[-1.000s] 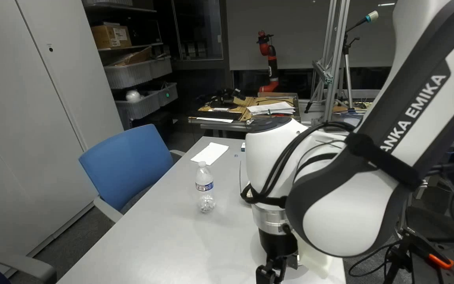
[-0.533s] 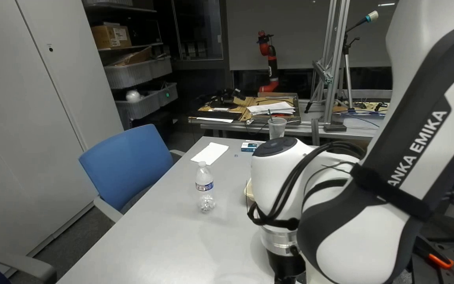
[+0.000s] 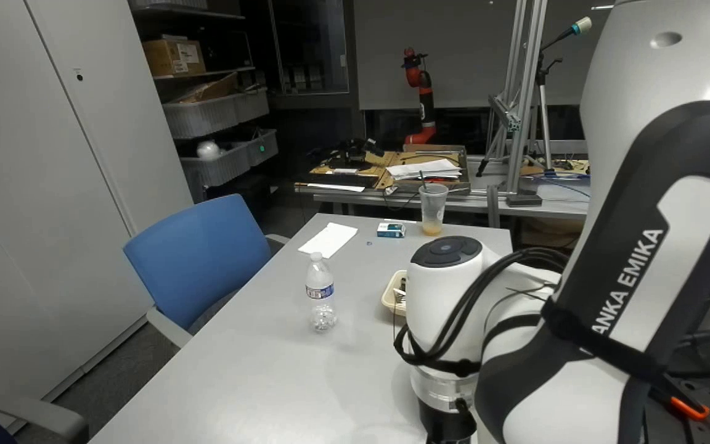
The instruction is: Move the balls from the plate to the bowl
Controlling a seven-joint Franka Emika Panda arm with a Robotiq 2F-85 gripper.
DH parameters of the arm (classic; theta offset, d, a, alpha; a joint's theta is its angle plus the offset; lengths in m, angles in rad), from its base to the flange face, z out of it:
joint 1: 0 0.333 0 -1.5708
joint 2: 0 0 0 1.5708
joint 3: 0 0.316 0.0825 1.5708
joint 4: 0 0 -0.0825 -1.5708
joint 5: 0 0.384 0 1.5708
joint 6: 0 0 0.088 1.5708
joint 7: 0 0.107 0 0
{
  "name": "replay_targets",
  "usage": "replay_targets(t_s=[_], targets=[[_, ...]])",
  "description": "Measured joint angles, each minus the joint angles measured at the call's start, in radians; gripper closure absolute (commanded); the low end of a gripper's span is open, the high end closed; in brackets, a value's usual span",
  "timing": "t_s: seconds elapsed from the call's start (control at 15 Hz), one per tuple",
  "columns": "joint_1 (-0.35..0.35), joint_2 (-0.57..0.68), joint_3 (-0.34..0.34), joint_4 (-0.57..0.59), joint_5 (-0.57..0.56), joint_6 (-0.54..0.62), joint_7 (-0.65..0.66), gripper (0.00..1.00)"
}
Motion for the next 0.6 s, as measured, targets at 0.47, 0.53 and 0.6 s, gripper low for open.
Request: replay_targets(t_s=[0.47, 0.53, 0.6], targets=[[0.013, 0.058, -0.034, 0.0, 0.0, 0.1, 0.0, 0.0], [0.018, 0.065, -0.036, 0.001, 0.001, 0.106, 0.0, 0.0], [0.025, 0.072, -0.038, 0.001, 0.001, 0.11, 0.0, 0.0]])
